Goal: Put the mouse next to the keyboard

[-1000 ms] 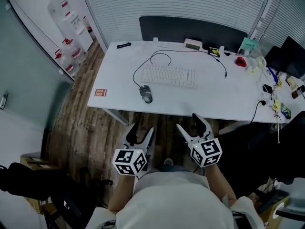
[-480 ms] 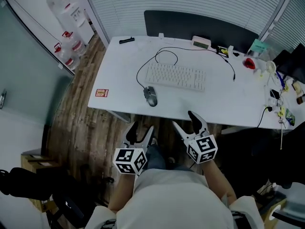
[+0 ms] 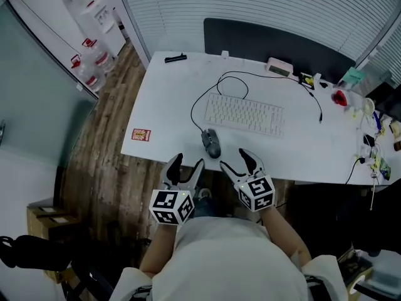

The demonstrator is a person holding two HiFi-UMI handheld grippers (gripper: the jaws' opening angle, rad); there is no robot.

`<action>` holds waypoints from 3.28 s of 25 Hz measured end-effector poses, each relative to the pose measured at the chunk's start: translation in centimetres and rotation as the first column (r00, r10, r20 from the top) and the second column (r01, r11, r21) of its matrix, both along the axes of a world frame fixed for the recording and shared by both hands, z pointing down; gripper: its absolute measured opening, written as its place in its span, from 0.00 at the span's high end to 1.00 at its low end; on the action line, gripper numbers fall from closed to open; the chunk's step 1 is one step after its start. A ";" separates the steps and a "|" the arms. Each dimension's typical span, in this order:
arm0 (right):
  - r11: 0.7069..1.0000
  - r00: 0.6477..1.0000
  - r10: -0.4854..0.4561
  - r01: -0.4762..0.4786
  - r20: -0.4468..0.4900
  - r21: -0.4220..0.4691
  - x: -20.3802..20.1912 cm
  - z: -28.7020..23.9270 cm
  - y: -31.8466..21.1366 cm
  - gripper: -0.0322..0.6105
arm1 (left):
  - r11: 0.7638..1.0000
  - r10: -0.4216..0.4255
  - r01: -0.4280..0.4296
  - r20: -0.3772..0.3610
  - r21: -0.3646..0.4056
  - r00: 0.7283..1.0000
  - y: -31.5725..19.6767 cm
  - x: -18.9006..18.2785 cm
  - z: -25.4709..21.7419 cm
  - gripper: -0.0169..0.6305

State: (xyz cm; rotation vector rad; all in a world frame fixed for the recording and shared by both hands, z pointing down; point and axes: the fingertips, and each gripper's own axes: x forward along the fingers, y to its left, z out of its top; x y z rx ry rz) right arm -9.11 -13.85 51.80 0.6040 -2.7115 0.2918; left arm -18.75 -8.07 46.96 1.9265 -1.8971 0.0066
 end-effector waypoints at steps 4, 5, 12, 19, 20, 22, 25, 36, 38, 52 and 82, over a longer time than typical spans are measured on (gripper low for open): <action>0.999 0.998 -0.024 0.023 -0.050 -0.026 -2.9 2.7 -0.8 0.47 | 1.000 -0.003 0.002 -0.011 -0.016 1.000 -1.0 -2.1 0.6 0.56; 0.999 0.997 -0.029 0.027 -0.067 -0.032 -3.6 3.3 -0.9 0.47 | 1.000 -0.003 0.003 -0.014 -0.020 1.000 -1.3 -2.6 0.8 0.56; 0.997 0.981 -0.043 0.031 -0.189 -0.070 -6.8 8.0 -1.9 0.45 | 0.999 -0.013 0.012 -0.024 -0.045 1.000 -1.7 -5.6 1.6 0.56; 0.996 0.959 -0.010 -0.015 -0.282 -0.086 -8.6 11.3 -3.1 0.43 | 0.998 -0.006 0.003 -0.031 -0.068 0.999 -1.8 -7.8 2.8 0.56; 0.996 0.955 -0.010 -0.017 -0.296 -0.087 -8.8 11.7 -3.2 0.43 | 0.997 -0.004 0.002 -0.033 -0.071 0.999 -1.8 -8.1 3.0 0.56; 0.996 0.947 -0.004 -0.026 -0.322 -0.088 -8.9 12.4 -3.4 0.43 | 0.997 0.001 -0.004 -0.037 -0.076 0.999 -2.0 -8.4 3.3 0.56; 0.996 0.936 0.001 -0.031 -0.351 -0.080 -8.9 12.9 -3.6 0.45 | 0.997 0.017 -0.020 -0.041 -0.076 0.999 -2.3 -8.7 3.4 0.56; 0.997 0.932 0.010 -0.036 -0.362 -0.066 -8.7 11.7 -3.4 0.50 | 0.995 0.069 -0.072 -0.049 -0.064 0.996 -3.3 -8.8 3.1 0.56; 0.997 0.941 0.019 -0.042 -0.338 -0.061 -8.7 10.6 -3.5 0.50 | 0.995 0.075 -0.078 -0.051 -0.063 0.996 -3.5 -8.6 3.0 0.56; 0.988 0.952 0.152 -0.150 -0.266 0.028 -1.5 5.2 -9.7 0.50 | 0.993 0.110 -0.112 -0.049 -0.044 0.993 -7.0 -3.9 2.0 0.56; 0.870 0.817 0.473 -0.493 -0.329 0.024 23.1 8.3 -25.8 0.50 | 0.984 0.168 -0.170 -0.034 -0.061 0.985 -15.5 10.9 2.0 0.56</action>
